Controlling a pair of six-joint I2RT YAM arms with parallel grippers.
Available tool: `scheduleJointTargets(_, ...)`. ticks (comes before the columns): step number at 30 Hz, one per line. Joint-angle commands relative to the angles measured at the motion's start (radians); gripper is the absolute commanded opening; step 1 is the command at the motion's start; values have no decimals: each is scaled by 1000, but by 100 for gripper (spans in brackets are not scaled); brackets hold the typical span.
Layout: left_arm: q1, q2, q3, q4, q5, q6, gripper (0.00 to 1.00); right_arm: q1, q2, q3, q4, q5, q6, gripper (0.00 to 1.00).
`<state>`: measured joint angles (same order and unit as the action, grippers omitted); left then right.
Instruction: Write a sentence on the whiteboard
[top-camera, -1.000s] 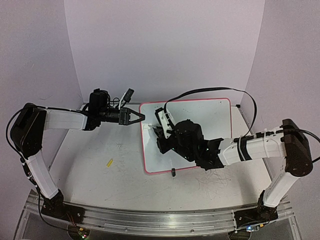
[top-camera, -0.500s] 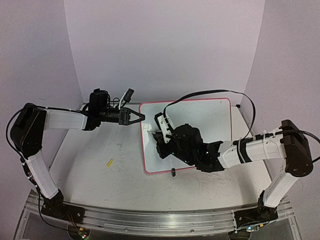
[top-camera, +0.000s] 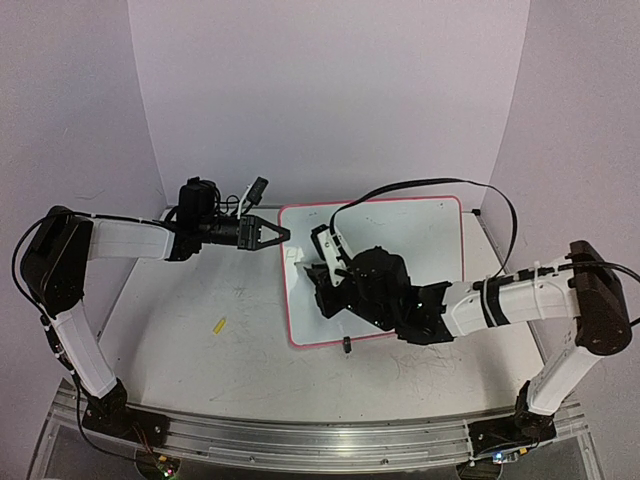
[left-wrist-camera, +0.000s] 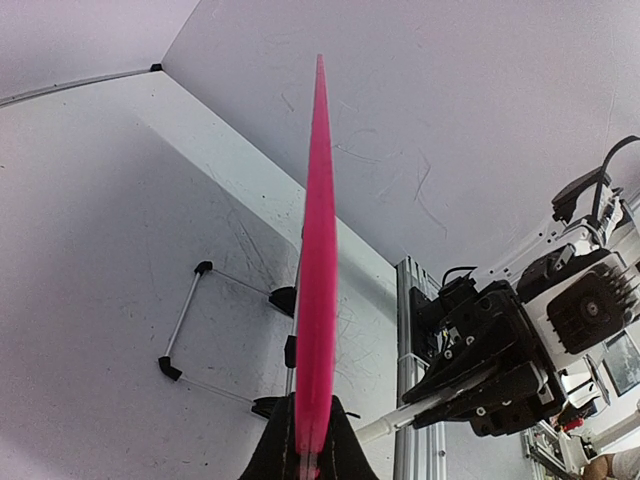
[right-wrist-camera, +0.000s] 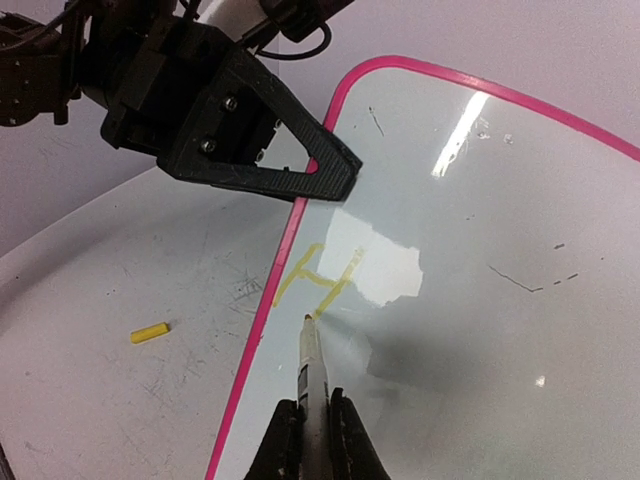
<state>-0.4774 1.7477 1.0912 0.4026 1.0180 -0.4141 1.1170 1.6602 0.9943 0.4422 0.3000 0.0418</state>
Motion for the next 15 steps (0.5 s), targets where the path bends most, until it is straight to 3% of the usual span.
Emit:
scheduleJointTargets(1,-10,-47,4,28,45,-6,0,-8,-66,-13,48,5,-5,0)
scheduleJointTargets(15,-11,-43,5,28,46,-6,0,-21,-16,-8,66,87,5,0)
